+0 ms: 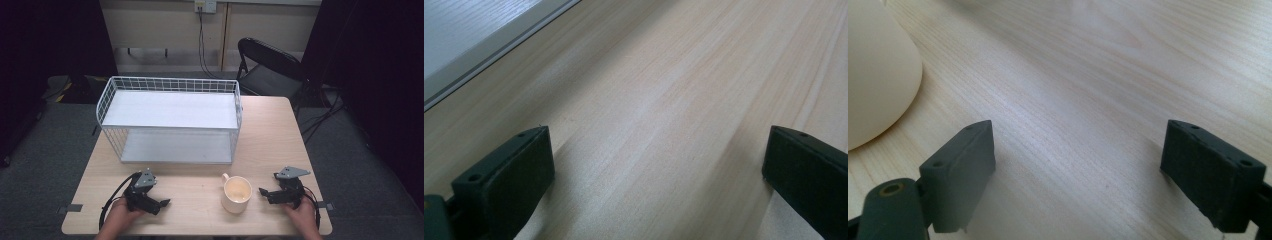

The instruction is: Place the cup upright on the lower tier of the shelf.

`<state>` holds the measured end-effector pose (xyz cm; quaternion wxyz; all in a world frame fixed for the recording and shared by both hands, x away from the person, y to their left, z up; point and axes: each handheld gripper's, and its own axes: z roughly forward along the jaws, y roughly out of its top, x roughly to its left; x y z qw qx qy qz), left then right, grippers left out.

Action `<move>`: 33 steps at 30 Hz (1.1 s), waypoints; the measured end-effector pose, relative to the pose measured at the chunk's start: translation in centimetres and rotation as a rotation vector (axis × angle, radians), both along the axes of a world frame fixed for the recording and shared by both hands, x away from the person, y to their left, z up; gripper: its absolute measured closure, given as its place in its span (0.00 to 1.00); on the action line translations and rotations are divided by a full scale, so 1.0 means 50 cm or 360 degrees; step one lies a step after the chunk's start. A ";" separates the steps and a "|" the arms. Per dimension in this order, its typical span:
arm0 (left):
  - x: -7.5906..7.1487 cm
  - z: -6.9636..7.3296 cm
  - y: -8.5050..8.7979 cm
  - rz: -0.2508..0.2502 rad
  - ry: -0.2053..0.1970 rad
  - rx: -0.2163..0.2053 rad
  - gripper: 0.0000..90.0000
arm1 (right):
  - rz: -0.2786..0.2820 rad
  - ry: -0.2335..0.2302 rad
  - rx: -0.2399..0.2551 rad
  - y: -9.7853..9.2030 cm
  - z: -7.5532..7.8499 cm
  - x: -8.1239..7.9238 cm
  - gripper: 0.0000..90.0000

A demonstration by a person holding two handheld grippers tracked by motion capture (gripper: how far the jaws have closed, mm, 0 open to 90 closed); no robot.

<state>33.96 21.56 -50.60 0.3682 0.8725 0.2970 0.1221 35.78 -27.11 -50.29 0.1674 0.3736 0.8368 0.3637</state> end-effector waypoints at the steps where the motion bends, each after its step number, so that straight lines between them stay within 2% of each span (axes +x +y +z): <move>1: 0.000 0.000 0.000 0.0001 0.0000 -0.0001 0.00 | -0.0014 0.0000 0.0001 0.000 0.000 -0.002 0.15; 9: 0.000 0.000 0.000 0.0000 0.0000 -0.0001 0.00 | -0.0071 0.0007 0.0001 0.002 0.001 -0.009 0.16; 12: 0.000 0.000 0.000 0.0000 0.0000 -0.0001 0.00 | -0.0069 0.0039 -0.0024 0.001 0.006 -0.009 0.16; 15: 0.000 0.000 0.000 0.0000 0.0000 -0.0001 0.00 | -0.0059 0.0067 -0.0019 -0.001 0.011 -0.010 0.21; 16: 0.000 0.000 0.000 0.0000 0.0000 -0.0001 0.00 | -0.0078 0.0103 0.0022 -0.006 0.019 -0.010 0.22; 20: 0.001 0.000 0.000 -0.0001 0.0001 0.0000 0.00 | -0.0089 0.0094 0.0085 -0.011 0.043 -0.015 0.23; 25: 0.001 0.000 0.000 0.0000 0.0001 0.0000 0.00 | -0.0091 0.0089 0.0062 -0.006 0.061 -0.021 0.23; 26: 0.001 0.000 0.000 -0.0001 0.0001 0.0000 0.00 | -0.0091 0.0112 0.0068 -0.003 0.068 -0.022 0.23; 33: 0.001 0.000 0.000 0.0000 0.0001 0.0000 0.00 | -0.0079 0.0106 0.0102 0.007 0.095 -0.025 0.24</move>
